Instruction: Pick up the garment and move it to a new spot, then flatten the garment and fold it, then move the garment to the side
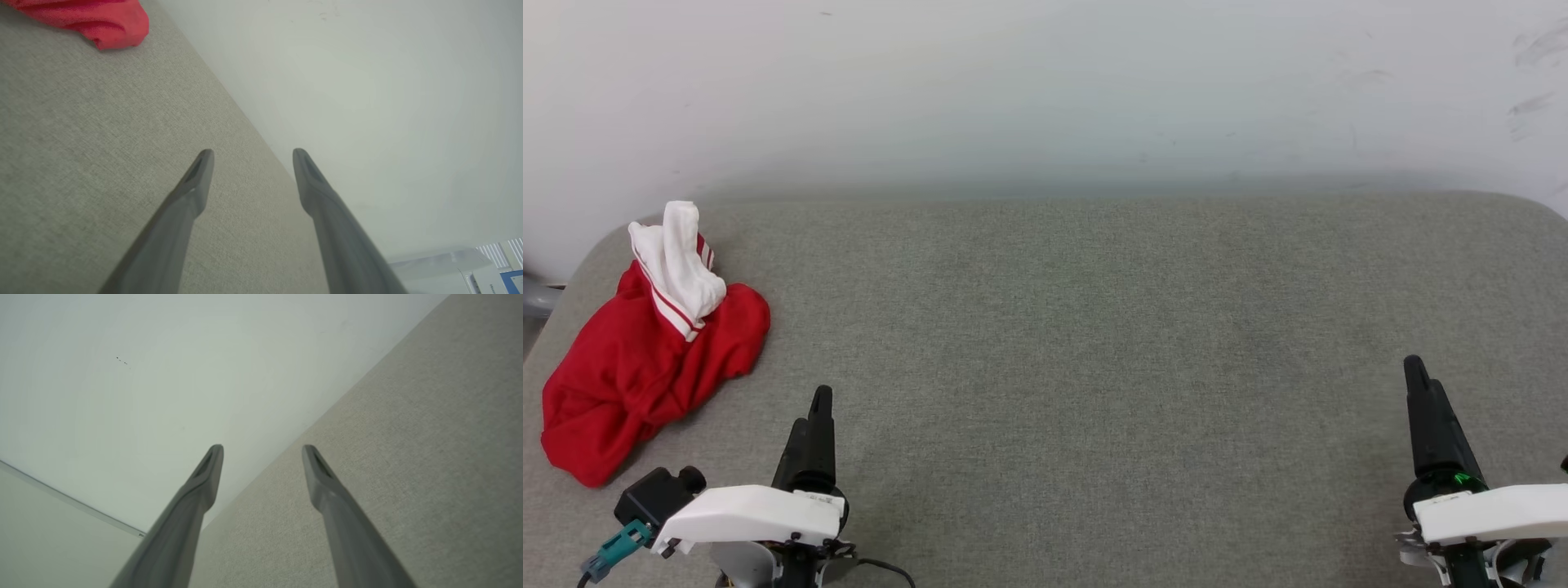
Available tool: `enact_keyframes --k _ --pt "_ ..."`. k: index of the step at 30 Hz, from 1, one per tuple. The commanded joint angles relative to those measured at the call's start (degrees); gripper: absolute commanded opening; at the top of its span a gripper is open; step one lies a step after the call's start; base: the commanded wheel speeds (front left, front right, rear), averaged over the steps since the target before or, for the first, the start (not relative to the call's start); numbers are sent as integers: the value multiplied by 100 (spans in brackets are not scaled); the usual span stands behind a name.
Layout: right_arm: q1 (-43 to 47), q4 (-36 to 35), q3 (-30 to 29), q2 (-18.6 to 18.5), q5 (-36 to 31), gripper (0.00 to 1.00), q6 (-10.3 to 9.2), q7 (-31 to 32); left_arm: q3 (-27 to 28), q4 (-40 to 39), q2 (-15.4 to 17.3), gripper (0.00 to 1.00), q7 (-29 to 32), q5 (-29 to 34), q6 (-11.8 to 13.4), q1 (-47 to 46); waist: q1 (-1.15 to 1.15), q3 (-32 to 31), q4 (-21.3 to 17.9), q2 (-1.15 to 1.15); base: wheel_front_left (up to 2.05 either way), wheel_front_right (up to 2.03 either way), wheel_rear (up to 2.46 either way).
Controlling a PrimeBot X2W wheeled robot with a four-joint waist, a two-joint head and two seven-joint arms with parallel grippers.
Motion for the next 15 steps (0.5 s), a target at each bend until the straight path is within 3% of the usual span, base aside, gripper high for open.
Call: enact_keyframes --k 1,15 --pt "-26 -156 31 2 -237 100 0 -48 -15 -114 13 100 -56 190 33 -22 -1 -1 2 0 0 0 0" --pt "167 -237 193 4 -1726 100 0 -323 -227 -143 15 100 -330 1564 225 35 -1 -9 17 0 0 0 0"
